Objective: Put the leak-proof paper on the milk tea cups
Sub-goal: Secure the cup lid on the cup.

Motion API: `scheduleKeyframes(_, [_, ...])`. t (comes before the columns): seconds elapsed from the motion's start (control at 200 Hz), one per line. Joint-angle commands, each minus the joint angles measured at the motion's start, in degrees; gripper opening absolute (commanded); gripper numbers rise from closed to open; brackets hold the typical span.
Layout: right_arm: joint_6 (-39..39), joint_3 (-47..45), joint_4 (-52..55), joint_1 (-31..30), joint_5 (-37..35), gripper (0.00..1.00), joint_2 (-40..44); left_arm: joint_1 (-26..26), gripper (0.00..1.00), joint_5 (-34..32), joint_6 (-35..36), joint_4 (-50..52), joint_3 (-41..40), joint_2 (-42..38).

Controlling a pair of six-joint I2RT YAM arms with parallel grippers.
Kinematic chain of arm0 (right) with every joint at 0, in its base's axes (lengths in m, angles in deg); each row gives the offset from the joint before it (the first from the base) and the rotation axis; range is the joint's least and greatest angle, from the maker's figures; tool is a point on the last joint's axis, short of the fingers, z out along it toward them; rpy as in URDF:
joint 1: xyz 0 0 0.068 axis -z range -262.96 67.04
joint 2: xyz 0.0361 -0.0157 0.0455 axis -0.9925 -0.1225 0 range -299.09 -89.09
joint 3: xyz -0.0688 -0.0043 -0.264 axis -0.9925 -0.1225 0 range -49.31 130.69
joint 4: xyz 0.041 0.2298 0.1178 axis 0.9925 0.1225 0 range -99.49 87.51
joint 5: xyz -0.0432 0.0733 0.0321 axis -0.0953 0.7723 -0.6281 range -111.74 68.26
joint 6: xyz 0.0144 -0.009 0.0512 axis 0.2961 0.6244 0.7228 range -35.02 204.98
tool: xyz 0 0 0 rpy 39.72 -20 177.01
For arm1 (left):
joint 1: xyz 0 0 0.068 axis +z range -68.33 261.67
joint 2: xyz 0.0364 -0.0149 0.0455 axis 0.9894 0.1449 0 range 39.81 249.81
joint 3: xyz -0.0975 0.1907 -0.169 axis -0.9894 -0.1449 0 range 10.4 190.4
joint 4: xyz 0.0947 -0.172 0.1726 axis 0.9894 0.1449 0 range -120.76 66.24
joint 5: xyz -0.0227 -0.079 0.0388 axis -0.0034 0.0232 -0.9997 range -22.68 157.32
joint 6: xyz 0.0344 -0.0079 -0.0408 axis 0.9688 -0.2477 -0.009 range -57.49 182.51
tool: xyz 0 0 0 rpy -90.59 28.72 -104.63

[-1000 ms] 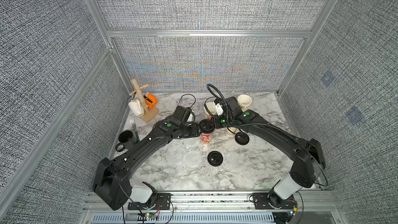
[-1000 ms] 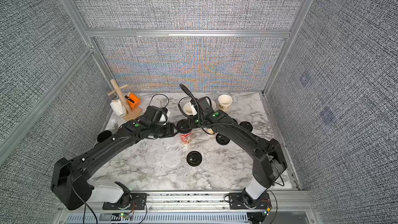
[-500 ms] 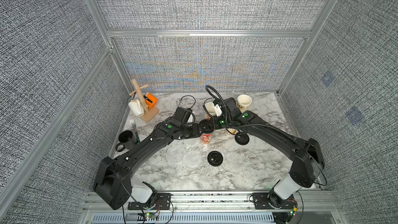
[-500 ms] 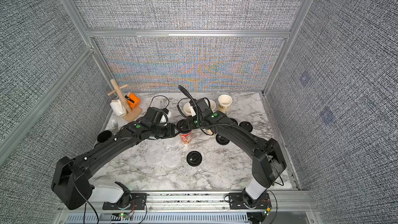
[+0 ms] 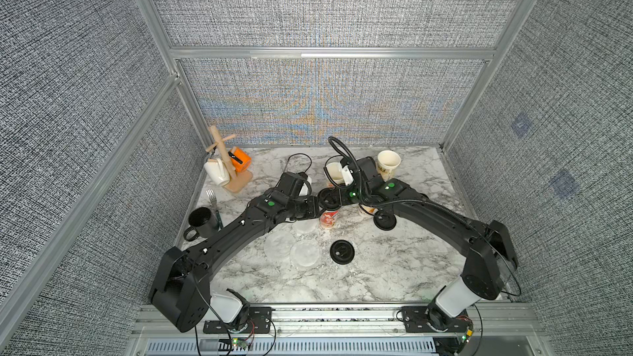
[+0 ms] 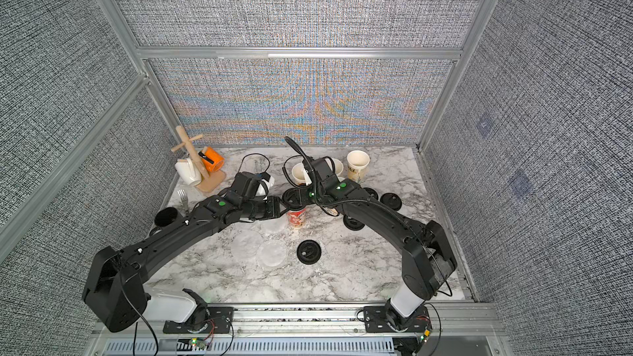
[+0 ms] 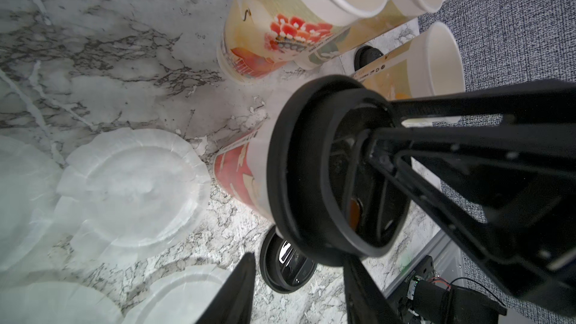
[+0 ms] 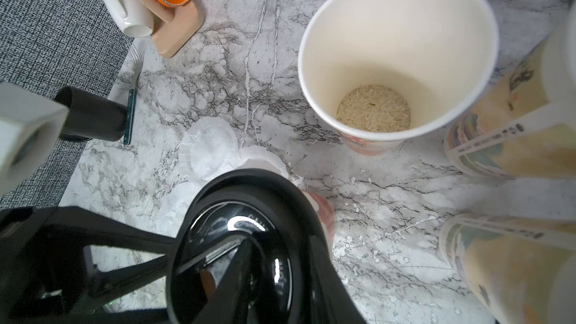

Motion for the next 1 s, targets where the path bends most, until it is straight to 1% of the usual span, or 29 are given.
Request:
scheduleKeyframes(0.0, [0.40, -1.10, 12.04, -0.57, 3.55, 0.31, -1.21, 0.22, 0.44, -11.31, 0.43, 10.24, -2.08, 3.41])
scheduleKeyframes(0.22, [0.22, -1.15, 12.40, -0.57, 3.46, 0.31, -0.88, 0.28, 0.43, -12.30, 0.43, 10.93, -4.35, 2.57])
scheduleKeyframes(0.32, [0.23, -1.38, 12.46, -0.56, 3.38, 0.31, -0.73, 0.27, 0.43, -12.76, 1.20, 12.28, -4.06, 1.55])
scheduleKeyframes(0.45, [0.30, -1.43, 12.23, -0.56, 3.29, 0.31, -0.51, 0.21, 0.44, -13.05, 3.45, 14.00, -1.49, 0.90])
scheduleKeyframes(0.641, [0.49, -0.83, 12.04, -0.42, 3.29, 0.31, -0.81, 0.20, 0.46, -13.15, 7.58, 16.54, 4.87, 1.62])
scheduleKeyframes(0.696, [0.49, -0.69, 11.97, -0.43, 3.29, 0.31, -0.83, 0.29, 0.50, -12.81, 8.70, 16.89, 6.54, 1.80])
scheduleKeyframes(0.791, [0.53, -0.47, 12.00, -0.43, 3.31, 0.31, -0.99, 0.19, 0.64, -12.29, 10.31, 17.20, 8.80, 1.74])
scheduleKeyframes(0.836, [0.58, -0.42, 12.11, -0.44, 3.29, 0.31, -1.06, 0.20, 0.69, -12.02, 11.00, 17.22, 9.66, 1.80])
scheduleKeyframes(0.916, [0.58, -0.22, 12.14, -0.31, 3.30, 0.31, -0.90, 0.20, 0.74, -11.58, 12.12, 17.30, 10.90, 1.79])
scheduleKeyframes(0.996, [0.58, 0.04, 12.24, -0.32, 3.20, 0.31, -0.73, 0.20, 0.76, -11.03, 12.98, 16.77, 11.43, 1.61])
